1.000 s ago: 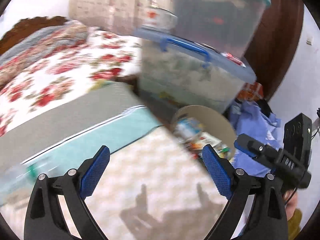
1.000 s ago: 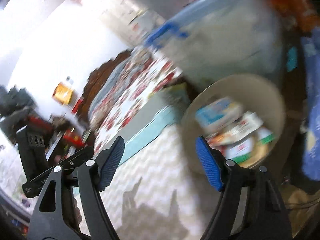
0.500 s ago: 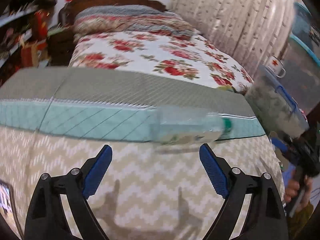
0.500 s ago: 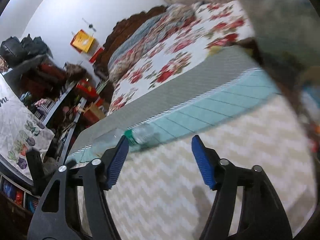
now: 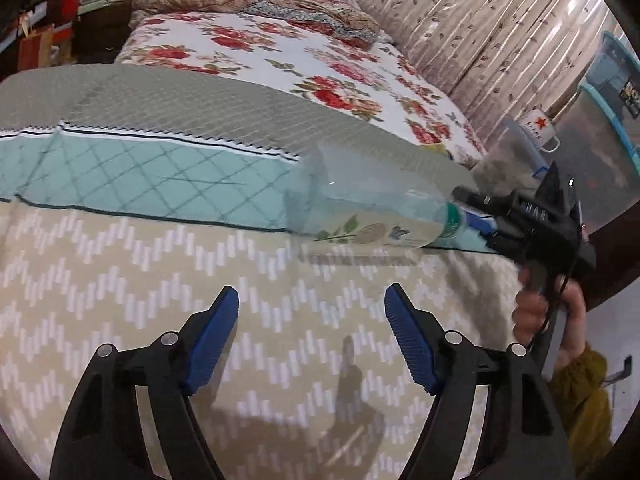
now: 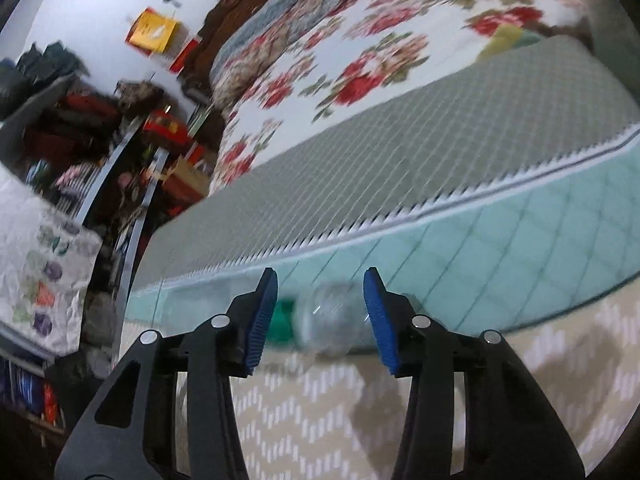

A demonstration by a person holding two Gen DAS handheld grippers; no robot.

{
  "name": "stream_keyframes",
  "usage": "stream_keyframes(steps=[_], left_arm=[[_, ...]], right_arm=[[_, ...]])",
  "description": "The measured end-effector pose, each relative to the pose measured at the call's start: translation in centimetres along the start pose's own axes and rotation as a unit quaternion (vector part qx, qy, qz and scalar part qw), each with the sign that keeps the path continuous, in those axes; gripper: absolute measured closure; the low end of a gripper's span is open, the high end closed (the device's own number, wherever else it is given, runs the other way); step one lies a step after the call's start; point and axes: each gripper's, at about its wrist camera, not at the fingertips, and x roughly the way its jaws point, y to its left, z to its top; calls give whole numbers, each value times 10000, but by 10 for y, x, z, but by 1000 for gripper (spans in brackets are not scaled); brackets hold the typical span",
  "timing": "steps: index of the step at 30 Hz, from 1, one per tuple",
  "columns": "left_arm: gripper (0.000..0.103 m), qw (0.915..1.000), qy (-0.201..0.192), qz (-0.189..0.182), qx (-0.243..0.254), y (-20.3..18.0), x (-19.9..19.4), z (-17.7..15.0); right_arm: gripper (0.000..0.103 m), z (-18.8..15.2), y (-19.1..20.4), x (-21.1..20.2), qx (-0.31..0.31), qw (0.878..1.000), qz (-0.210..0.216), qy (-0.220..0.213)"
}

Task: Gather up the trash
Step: 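Grasp the clear plastic bottle with the left tool and lift it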

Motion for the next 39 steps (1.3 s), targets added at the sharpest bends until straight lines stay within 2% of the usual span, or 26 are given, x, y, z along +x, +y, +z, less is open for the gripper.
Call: stream_keyframes(steps=[5,8,14,17,20,26,29,31,33,34,35,39], left_arm=[[27,9995,-122,-274,-58,-3,-7,0],[23,9994,-182,-296,-96,-3,-13,0],[19,9993,-223,-294,-93,-7,-21,-3],[17,9994,-191,-274,-60,-12,-19,-4],[12,9998,-104,-186,-50,-22,-13,-5],[9,9995,86,-21,293,-59,18,1],[9,9983,133,355,440,-73,38,5],[12,9964,176,682,465,-75,52,4],[41,9958,322,761,381,-69,63,3],[54,9953,177,831,455,-70,61,2],[65,9946,238,887,492,-68,61,1],[65,9950,258,810,531,-62,55,-5]], right_arm=[[56,-38,21,-5,-342,9989,265,199],[54,-62,36,-7,-564,9978,297,207],[54,-119,70,-2,-1056,9916,616,418],[54,-145,86,-6,-1440,9875,522,369],[54,-162,91,-13,-1569,9864,416,271],[51,-194,72,-38,-1294,9905,422,213],[50,-205,61,-54,-1185,9920,399,153],[49,-215,51,-67,-1071,9933,428,71],[47,-222,41,-74,-937,9945,471,43],[47,-227,33,-79,-829,9954,486,49],[47,-231,27,-82,-734,9960,499,64],[47,-247,8,-99,-430,9971,628,-33]])
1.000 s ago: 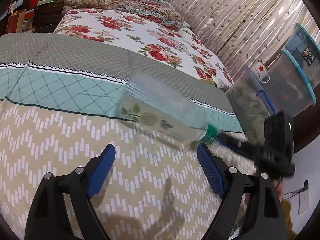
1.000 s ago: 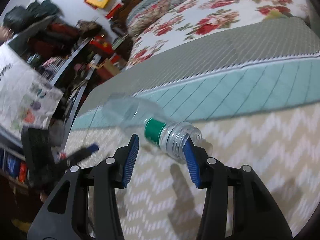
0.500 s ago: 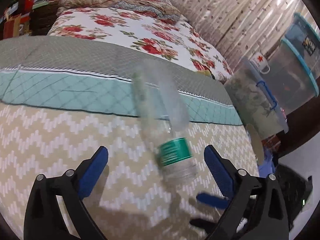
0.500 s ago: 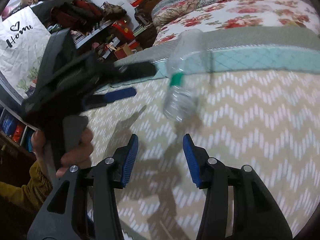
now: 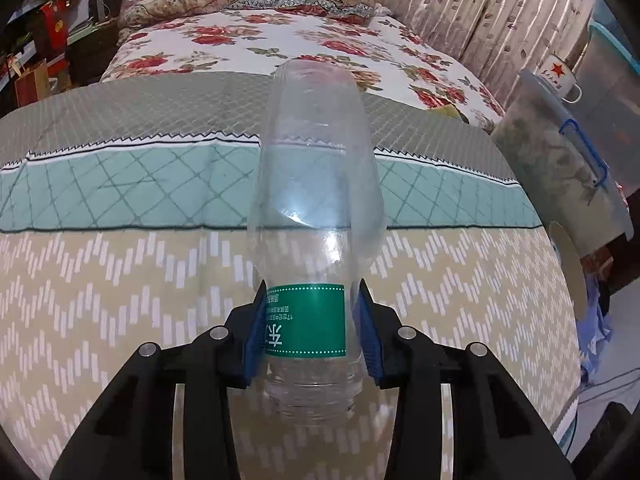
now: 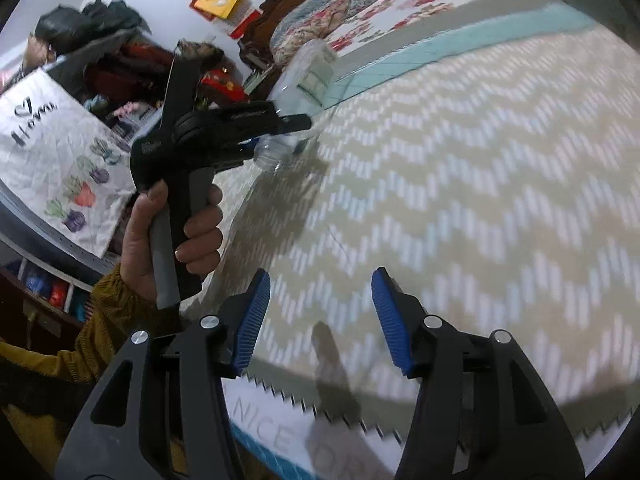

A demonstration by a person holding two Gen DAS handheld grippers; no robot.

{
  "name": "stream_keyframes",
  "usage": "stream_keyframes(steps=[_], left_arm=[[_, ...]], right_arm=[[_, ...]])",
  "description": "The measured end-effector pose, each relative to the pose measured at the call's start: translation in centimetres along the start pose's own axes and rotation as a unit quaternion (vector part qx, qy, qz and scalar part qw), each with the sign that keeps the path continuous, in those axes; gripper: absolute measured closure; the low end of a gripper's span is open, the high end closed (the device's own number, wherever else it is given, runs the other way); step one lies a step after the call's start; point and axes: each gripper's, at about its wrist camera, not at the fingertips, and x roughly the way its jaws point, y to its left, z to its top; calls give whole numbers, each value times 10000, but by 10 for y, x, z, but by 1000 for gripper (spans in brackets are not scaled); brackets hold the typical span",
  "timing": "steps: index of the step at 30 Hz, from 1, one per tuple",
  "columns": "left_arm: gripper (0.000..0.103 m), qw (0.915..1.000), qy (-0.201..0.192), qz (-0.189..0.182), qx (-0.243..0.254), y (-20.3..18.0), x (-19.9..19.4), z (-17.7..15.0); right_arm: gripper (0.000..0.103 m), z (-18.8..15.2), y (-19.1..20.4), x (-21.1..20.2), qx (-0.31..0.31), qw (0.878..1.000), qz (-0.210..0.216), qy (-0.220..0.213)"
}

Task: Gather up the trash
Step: 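Grasp the clear plastic bottle with the left tool and lift it, then carry the bottle to the wastebasket and open the left tool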

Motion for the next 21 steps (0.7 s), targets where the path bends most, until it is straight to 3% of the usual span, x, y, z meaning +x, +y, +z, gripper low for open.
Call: stream_keyframes(steps=[4,9,15,21], left_arm=[[65,9999,-7,-65,128,-2,-8,-13],[65,9970,-51,-492,588,-33,-20,-28],[65,9844,183,-1038,1406,-114,-15,-40],[65,9620,450,-1457,2265,-226,4,-49]], right_arm=[[47,-13,-10,-17,187,9996,-89,-215],[47,-35,-15,-52,233,9977,-419,-473],[48,-69,-34,-92,562,9931,-539,-878],[46,-90,-53,-117,764,9887,-290,-1255]])
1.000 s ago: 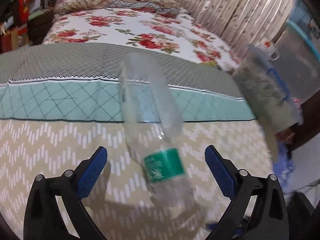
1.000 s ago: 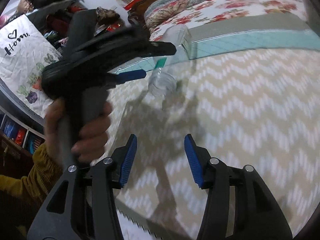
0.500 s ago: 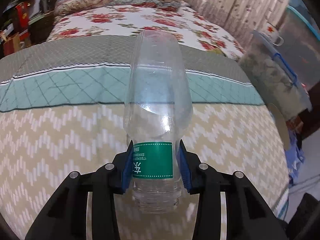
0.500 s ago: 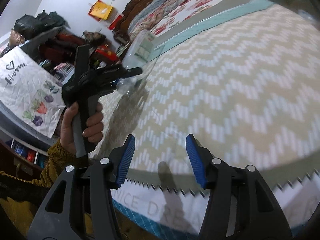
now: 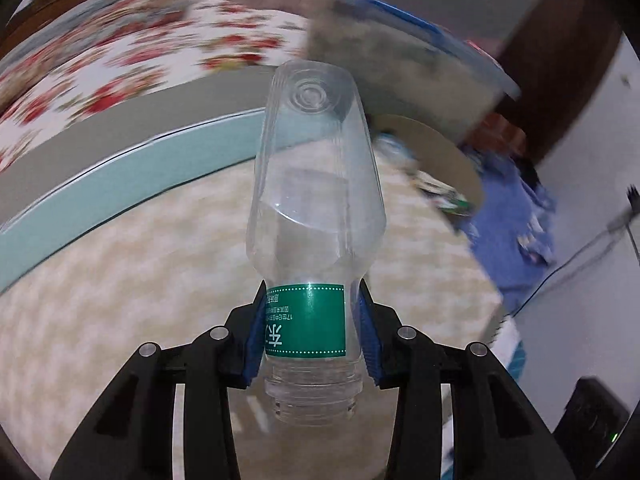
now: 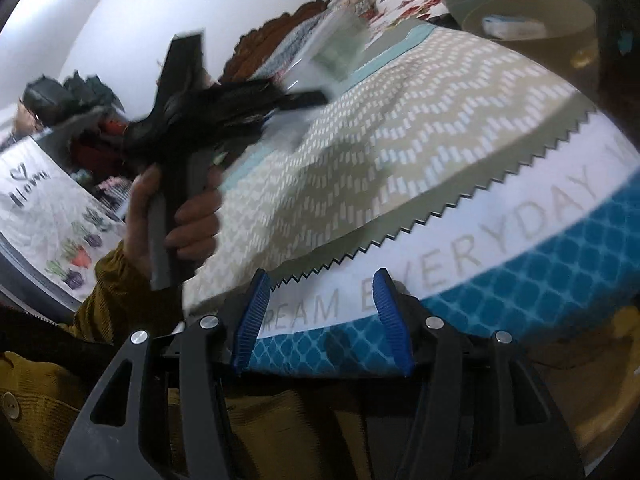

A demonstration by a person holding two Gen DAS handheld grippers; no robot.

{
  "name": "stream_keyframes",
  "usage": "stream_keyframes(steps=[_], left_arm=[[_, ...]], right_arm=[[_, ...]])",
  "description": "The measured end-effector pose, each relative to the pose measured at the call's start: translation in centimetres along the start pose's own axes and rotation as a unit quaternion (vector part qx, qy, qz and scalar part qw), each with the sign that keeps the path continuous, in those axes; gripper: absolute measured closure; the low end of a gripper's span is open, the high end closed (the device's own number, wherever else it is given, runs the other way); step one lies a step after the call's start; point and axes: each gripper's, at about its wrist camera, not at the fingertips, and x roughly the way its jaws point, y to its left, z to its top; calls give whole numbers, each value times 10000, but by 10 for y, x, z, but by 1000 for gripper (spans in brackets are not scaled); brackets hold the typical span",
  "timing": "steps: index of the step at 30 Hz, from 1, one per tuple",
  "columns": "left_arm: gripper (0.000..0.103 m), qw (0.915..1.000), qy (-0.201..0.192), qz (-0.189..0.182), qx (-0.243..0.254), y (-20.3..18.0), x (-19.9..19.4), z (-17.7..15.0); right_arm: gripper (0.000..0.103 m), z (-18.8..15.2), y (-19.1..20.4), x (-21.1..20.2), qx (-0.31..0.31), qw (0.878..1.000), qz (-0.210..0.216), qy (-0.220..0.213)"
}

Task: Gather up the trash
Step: 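Carry the bottle to the wastebasket and open the left tool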

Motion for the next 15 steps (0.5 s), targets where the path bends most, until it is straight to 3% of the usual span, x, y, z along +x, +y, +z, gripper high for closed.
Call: stream_keyframes(steps=[6,11,15], left_arm=[[65,9983,326,-221,424,-71,54,43],[65,9949,561,-201,816,-113,92,69],[65,9920,693,-118,1048,-136,116,82]], right_arm=[[47,0,3,0,-418,9989,211,-92],[47,6,7,-26,-932,9926,177,-755],[47,11,-14,-45,-716,9895,-97,-1254]])
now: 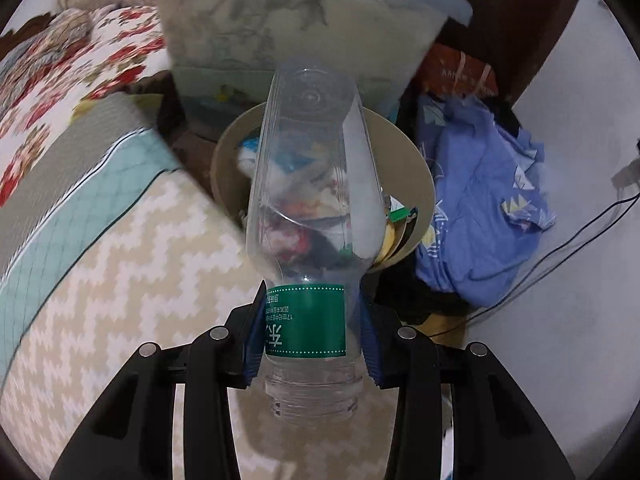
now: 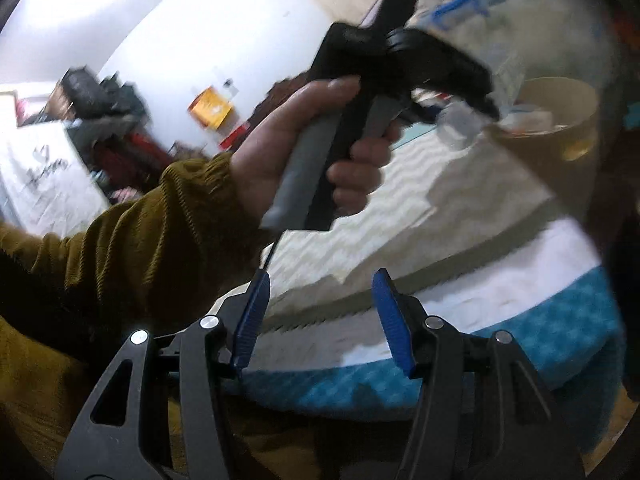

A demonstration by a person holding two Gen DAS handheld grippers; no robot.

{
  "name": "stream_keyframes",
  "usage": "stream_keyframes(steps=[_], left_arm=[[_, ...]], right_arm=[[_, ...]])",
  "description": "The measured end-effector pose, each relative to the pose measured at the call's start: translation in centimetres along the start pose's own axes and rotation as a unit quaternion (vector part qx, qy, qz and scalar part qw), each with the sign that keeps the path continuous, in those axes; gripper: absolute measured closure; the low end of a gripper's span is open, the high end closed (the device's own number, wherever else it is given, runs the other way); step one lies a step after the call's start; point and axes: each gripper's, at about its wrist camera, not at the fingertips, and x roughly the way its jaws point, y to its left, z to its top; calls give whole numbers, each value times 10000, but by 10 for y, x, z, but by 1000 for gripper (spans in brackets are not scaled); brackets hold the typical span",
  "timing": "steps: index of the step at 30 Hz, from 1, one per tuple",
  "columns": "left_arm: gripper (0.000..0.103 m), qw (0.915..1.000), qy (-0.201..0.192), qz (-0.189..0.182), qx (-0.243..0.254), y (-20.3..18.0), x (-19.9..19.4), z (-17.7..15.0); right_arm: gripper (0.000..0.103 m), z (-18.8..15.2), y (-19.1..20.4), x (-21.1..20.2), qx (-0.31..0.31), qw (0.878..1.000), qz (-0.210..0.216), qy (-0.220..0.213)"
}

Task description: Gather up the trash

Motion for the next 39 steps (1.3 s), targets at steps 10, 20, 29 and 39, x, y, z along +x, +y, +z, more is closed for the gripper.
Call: stream_keyframes(steps=[10,20,29,39], left_arm=[[65,9997,207,121,89,-14,37,25],[26,9983,-157,563,68,-11,21,38],[26,9950,-679,667,-291,22,-63,-31],[24,9874,-981,964,-780,67,-132,-129]], right_arm=[[47,27,-56,-8,631,9966,-293,-452],[46,30,-54,-1,688,9967,-281,-317],[46,27,-25,9,519,9981,-279,-187],[47,15,9,15,668,9943,-818,-103]])
